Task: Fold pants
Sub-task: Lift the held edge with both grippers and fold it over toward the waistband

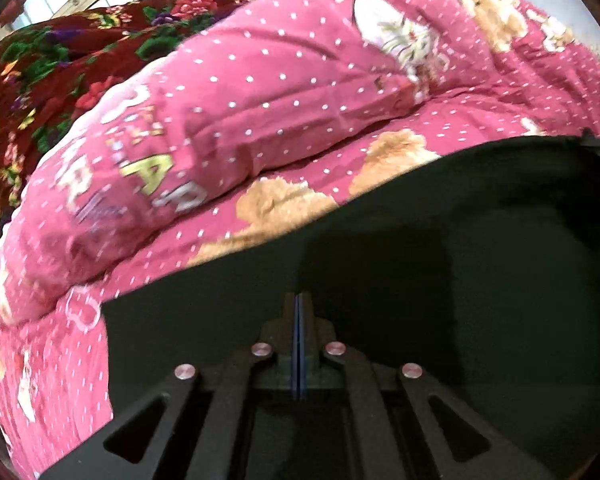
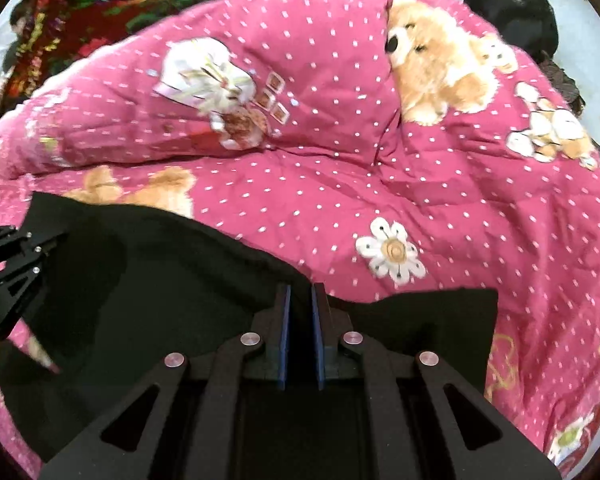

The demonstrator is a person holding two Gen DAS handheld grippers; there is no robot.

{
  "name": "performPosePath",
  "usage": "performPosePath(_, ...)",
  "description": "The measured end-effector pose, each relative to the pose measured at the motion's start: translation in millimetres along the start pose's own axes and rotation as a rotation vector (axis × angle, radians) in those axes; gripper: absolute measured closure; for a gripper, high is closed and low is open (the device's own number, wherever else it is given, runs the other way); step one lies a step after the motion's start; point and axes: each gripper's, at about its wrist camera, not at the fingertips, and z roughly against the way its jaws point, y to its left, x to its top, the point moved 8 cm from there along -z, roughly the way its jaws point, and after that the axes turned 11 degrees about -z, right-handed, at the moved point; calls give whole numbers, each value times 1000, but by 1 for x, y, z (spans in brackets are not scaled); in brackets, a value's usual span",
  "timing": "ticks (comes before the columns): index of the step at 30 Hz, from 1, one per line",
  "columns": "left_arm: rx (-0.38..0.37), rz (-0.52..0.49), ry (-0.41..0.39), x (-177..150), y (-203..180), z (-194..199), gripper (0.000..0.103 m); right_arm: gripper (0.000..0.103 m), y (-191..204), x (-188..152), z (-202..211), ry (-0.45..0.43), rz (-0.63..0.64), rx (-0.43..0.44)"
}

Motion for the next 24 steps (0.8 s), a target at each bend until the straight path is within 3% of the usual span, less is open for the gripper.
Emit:
performPosePath(6,-62,64,-18,-33,-15,60,102,94,3,-58,65,-29,-26,76)
performPosePath(9,-103,101,-10,-55,-16,74,102,94,8,-95,73,-15,-31,96)
performPosePath(16,-176,194,61,-91,-33,80,102,96,2,-216,68,160,-87,118)
performPosePath(19,-183,215,102,-101,-33,74,102,97,-4,-253,54,245,-132,106)
performPosePath(24,-189,235,105,-91,-29,70,100,96,-18,-255,51,268,-223,119)
